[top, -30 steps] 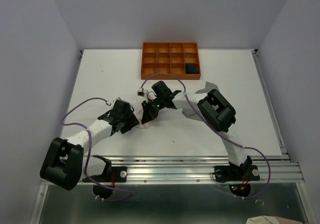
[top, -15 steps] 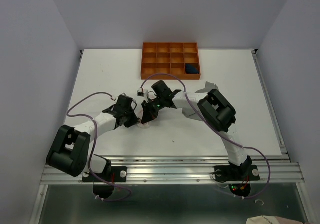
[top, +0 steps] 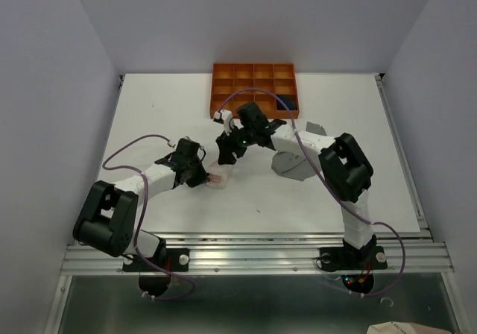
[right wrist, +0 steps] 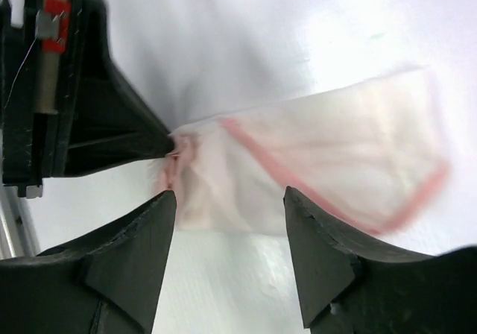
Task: Roll the underwear
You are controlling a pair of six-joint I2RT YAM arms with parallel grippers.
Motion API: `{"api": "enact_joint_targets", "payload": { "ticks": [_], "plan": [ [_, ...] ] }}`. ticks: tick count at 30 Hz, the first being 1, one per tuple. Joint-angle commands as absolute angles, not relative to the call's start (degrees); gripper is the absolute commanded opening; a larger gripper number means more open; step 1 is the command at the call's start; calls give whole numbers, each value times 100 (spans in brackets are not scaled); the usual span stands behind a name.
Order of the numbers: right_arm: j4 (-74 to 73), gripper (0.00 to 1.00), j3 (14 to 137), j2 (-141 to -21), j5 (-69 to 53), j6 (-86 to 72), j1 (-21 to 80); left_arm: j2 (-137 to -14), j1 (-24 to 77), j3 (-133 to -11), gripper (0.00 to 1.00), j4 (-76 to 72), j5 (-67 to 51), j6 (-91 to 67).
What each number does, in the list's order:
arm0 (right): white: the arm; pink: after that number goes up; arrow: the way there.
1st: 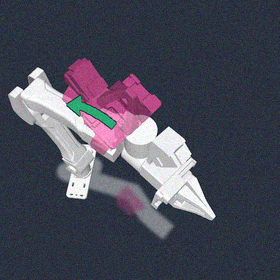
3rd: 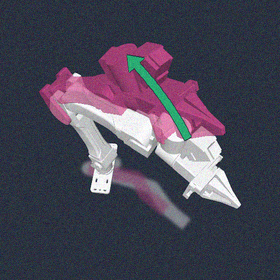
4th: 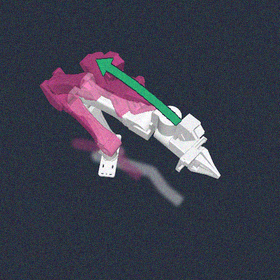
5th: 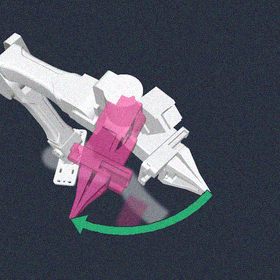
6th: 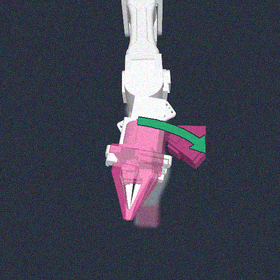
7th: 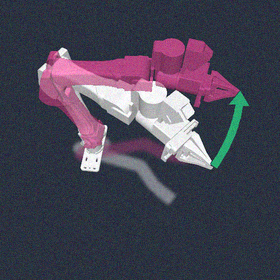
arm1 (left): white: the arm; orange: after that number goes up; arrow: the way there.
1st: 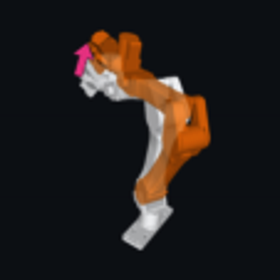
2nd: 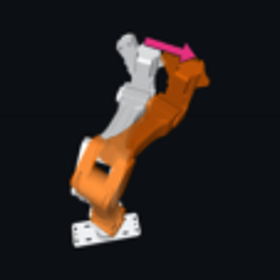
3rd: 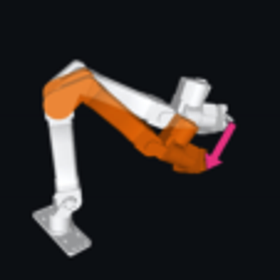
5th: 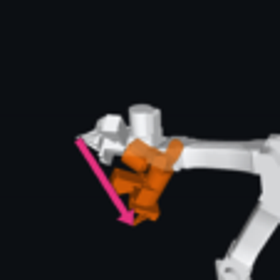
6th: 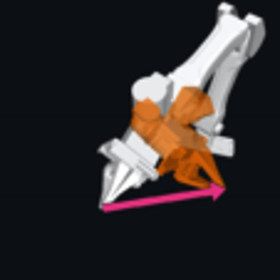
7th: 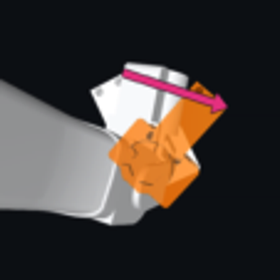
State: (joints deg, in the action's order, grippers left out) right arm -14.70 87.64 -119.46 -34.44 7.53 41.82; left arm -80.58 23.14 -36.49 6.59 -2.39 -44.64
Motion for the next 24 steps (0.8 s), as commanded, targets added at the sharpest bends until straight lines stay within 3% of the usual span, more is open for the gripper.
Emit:
{"api": "enact_joint_targets", "payload": {
  "ticks": [1, 5, 6, 12, 19, 24],
  "plan": [
    [-1108, 67, 9270, -11409, -2489, 529, 3859, -8209, 2285, -3691, 0, 1195, -78, -4157],
    [-269, 82, 9178, -10918, -2180, 421, 3779, -8235, 2294, -3867, 0, 1327, -211, -4069],
    [119, 100, 8923, -10742, -2127, 387, 3779, -8218, 2285, -3885, 0, 1336, -220, -4061],
    [2337, 100, 6541, -9381, -2207, 9, 3779, -8323, 2294, -4174, 0, 1554, -580, -3824],
    [1425, 100, 5485, -8736, -258, 1570, 5403, -8367, 2294, -4377, 0, 1889, -738, -3586],
    [677, 100, 5467, -9026, 192, 1968, 6353, -8516, 2294, -4412, 0, 2039, -817, -3533]
  ]
}}
